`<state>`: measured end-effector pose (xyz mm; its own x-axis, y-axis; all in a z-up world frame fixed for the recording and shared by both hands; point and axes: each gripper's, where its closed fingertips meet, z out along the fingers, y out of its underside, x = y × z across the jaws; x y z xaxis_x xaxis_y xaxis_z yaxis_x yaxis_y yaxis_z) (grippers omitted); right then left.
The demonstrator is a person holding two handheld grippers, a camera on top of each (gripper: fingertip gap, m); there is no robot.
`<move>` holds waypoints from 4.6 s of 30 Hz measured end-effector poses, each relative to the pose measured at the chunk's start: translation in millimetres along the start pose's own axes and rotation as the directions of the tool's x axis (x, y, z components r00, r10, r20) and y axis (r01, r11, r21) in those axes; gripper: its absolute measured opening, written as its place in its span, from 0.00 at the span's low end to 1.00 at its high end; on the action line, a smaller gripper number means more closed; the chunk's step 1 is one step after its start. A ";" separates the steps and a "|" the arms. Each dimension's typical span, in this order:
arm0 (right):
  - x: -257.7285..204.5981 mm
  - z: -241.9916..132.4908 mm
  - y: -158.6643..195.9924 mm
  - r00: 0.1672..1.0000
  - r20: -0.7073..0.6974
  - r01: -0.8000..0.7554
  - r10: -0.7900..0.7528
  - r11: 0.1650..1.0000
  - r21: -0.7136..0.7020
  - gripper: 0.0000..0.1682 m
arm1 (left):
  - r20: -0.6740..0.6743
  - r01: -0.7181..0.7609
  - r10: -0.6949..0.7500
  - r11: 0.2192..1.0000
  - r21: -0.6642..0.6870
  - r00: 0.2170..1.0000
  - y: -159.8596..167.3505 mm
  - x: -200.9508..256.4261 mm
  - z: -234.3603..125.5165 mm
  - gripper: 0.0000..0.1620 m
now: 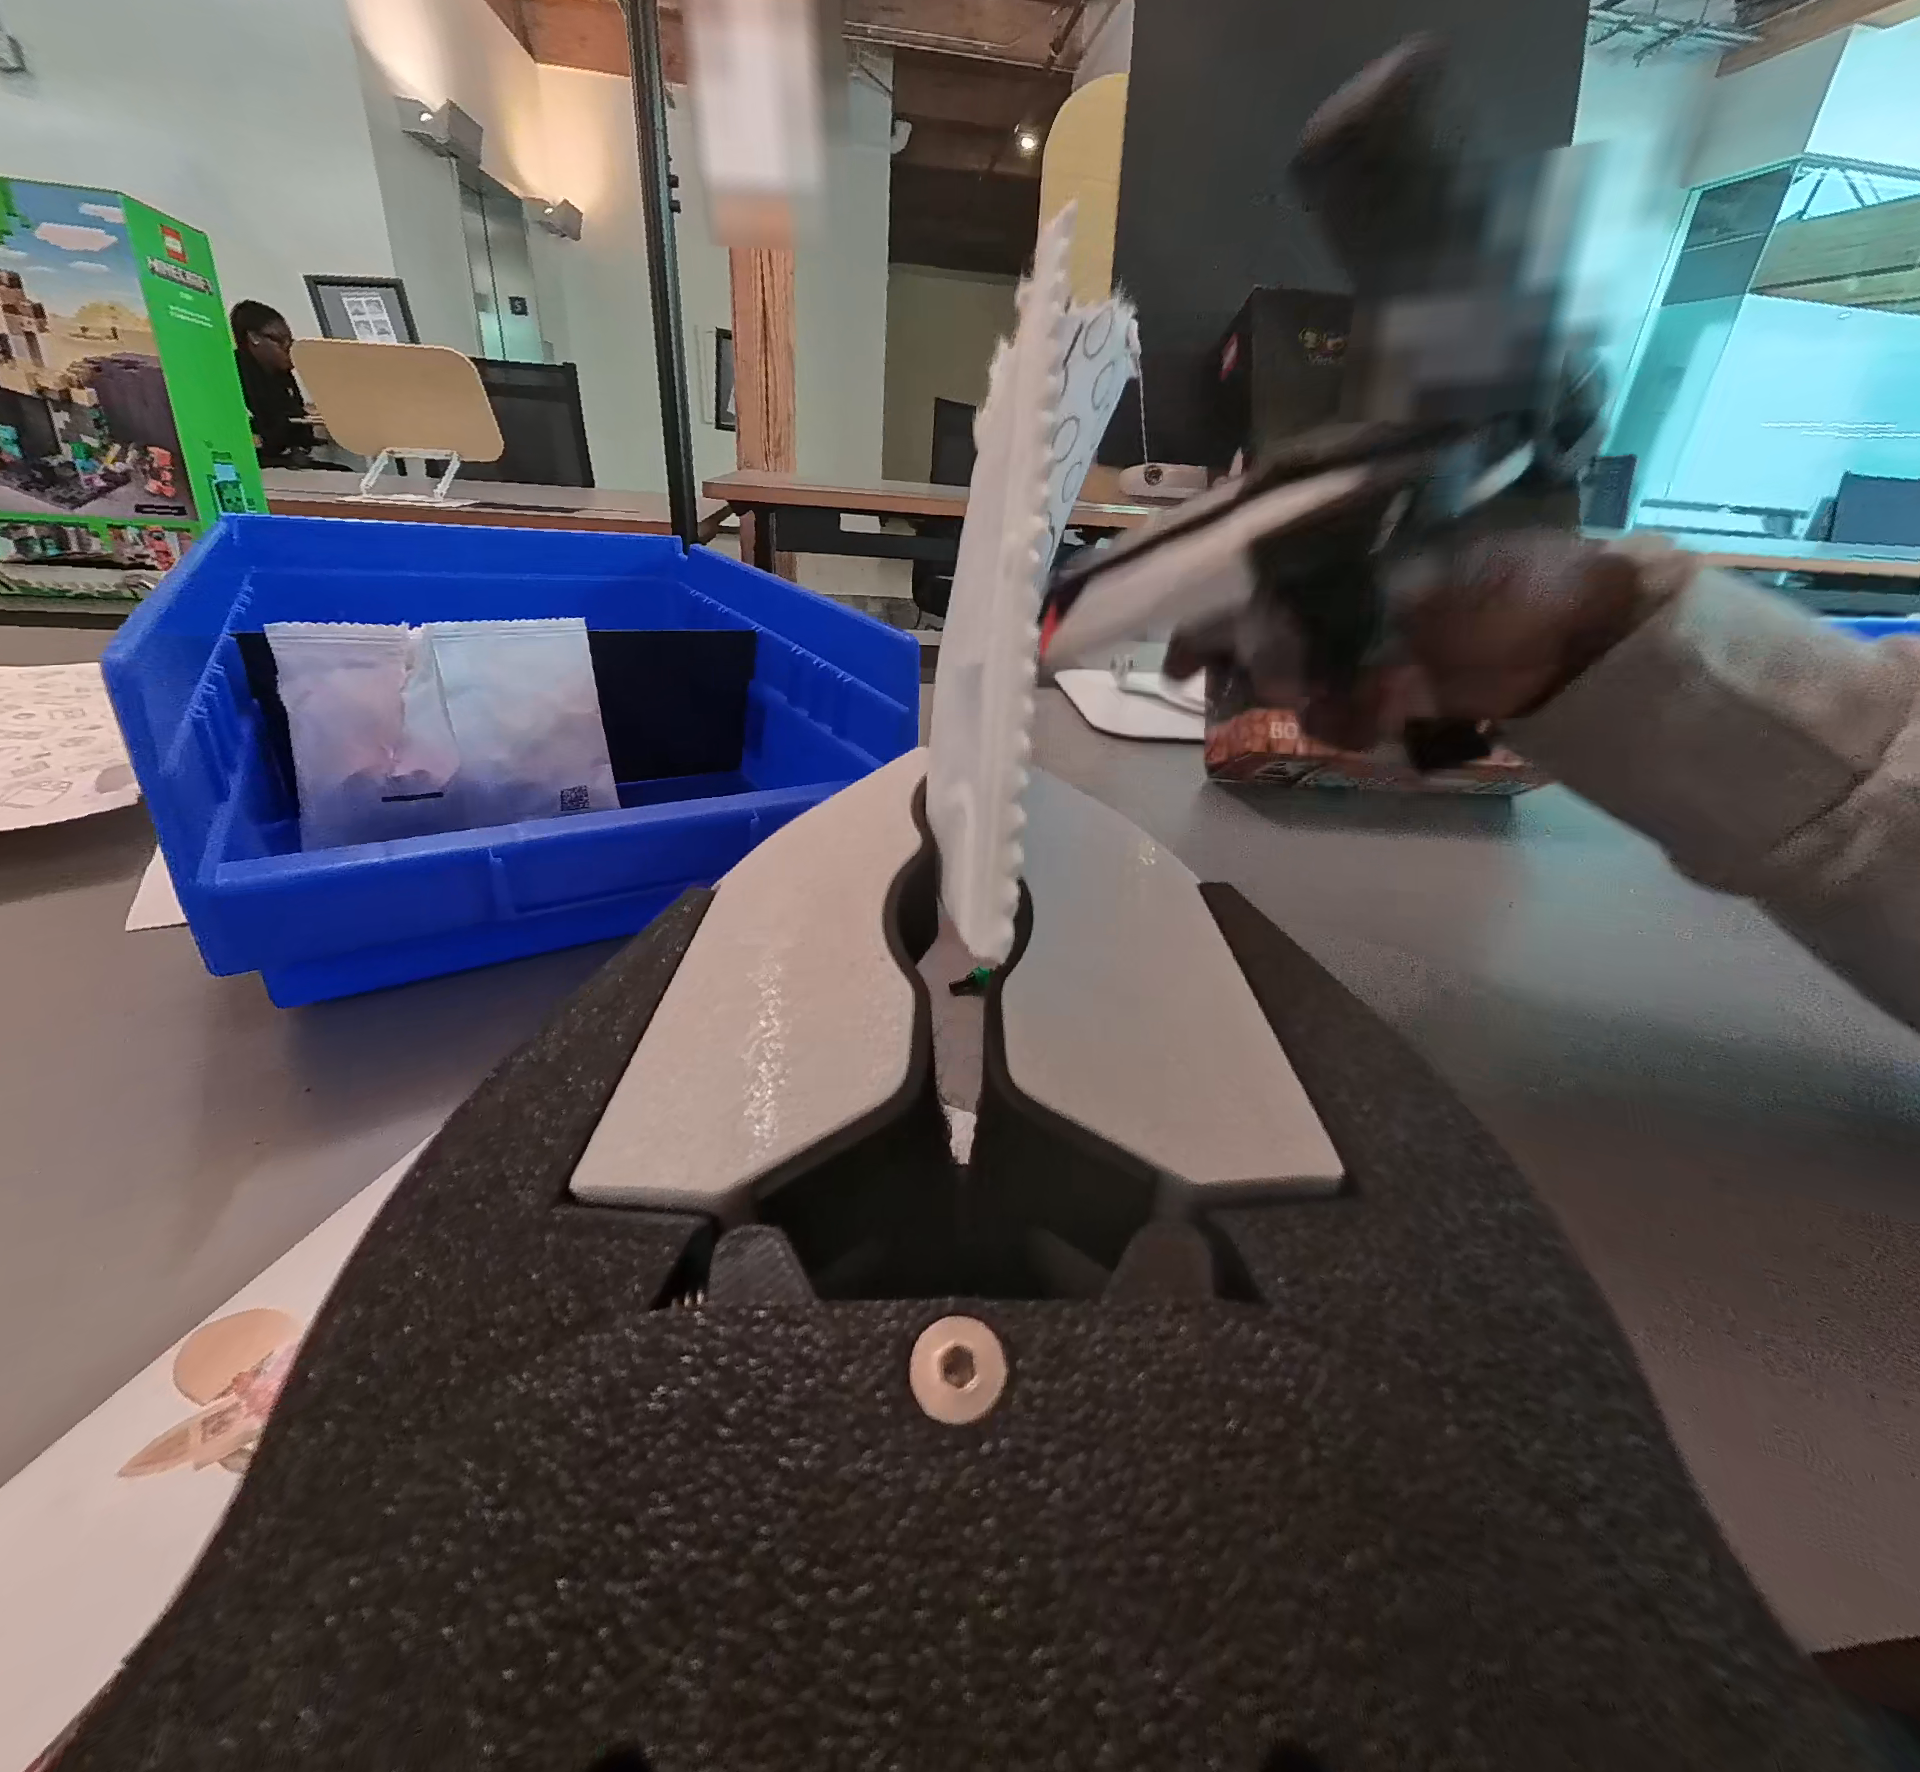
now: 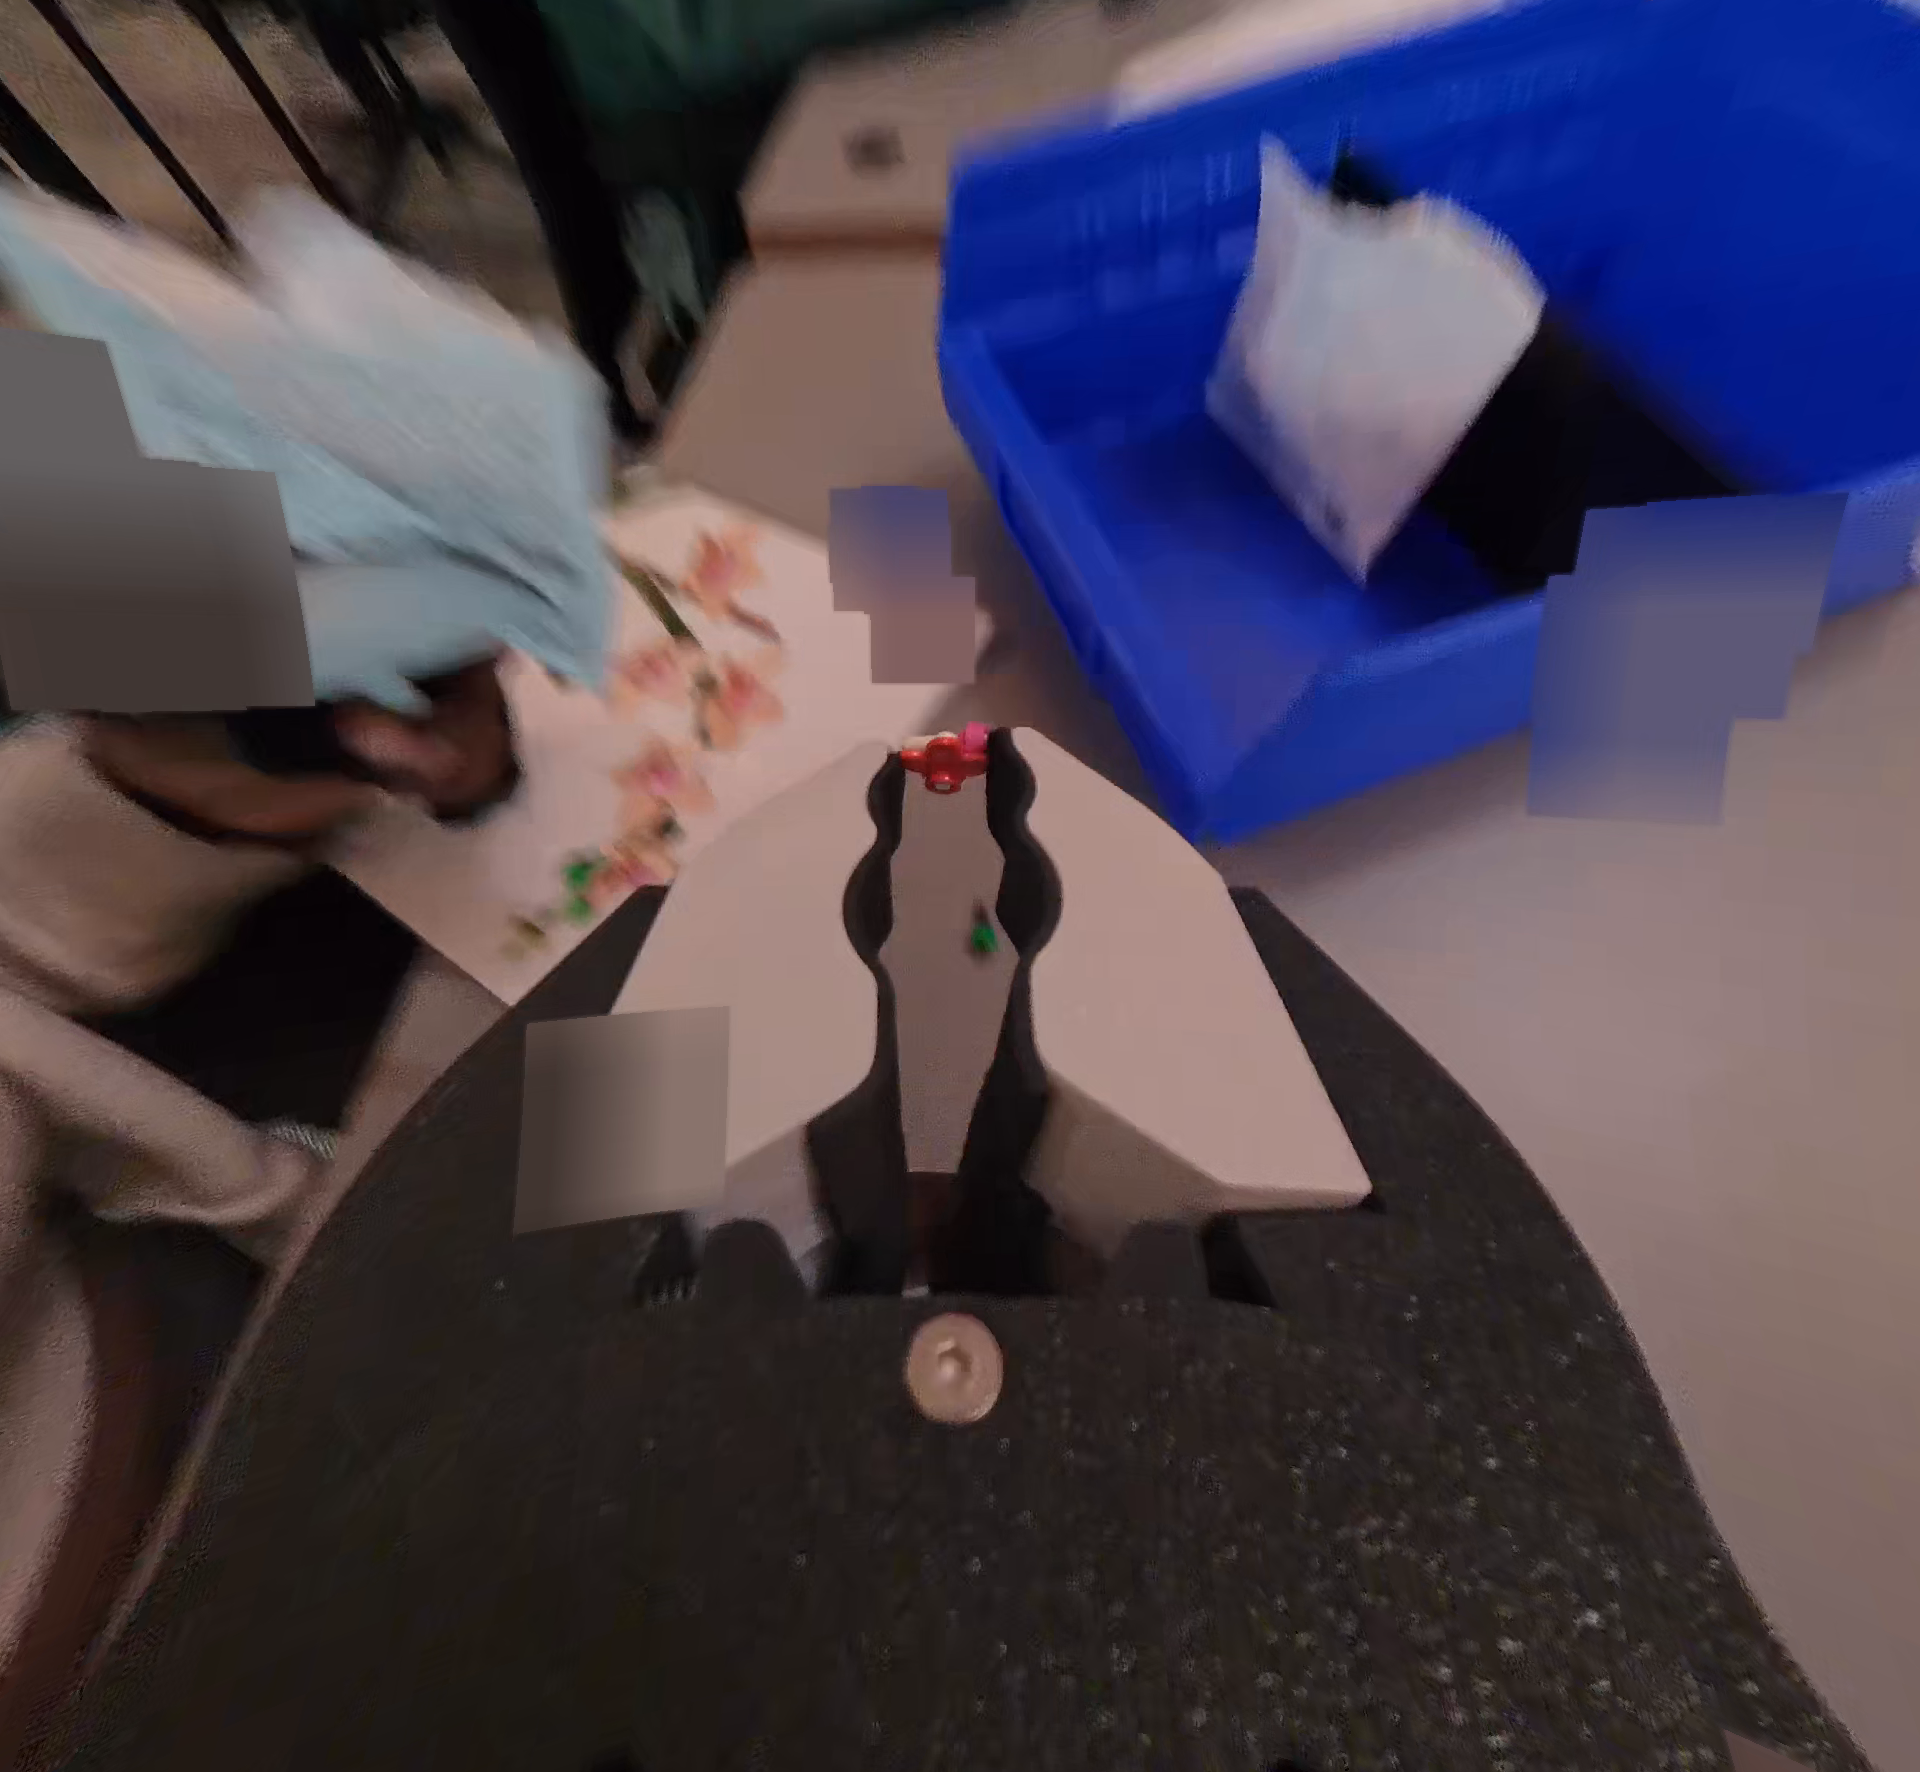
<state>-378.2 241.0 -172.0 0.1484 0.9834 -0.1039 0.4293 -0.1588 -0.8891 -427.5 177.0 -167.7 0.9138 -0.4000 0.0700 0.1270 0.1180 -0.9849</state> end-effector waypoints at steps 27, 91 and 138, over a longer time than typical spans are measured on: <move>-23.6 -21.6 -23.3 0.991 -0.025 0.133 -0.132 0.989 0.070 0.15 | 0.080 0.015 -0.018 0.999 0.036 0.997 -7.7 -11.6 -2.8 0.01; 24.2 16.8 95.9 0.993 -0.105 -0.085 0.060 0.962 -0.260 0.04 | 0.048 -0.007 0.006 1.000 0.017 0.999 -1.6 -4.1 -0.5 0.01; -9.9 -12.0 36.7 1.000 0.010 0.003 -0.002 0.995 -0.101 0.07 | 0.036 -0.047 0.046 0.999 0.003 0.998 0.1 0.3 1.9 0.01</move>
<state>-353.2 224.4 -198.2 0.1383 0.9846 -0.1066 0.5173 -0.1636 -0.8400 -426.6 178.6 -167.5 0.9320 -0.3612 0.0298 0.0854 0.1389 -0.9866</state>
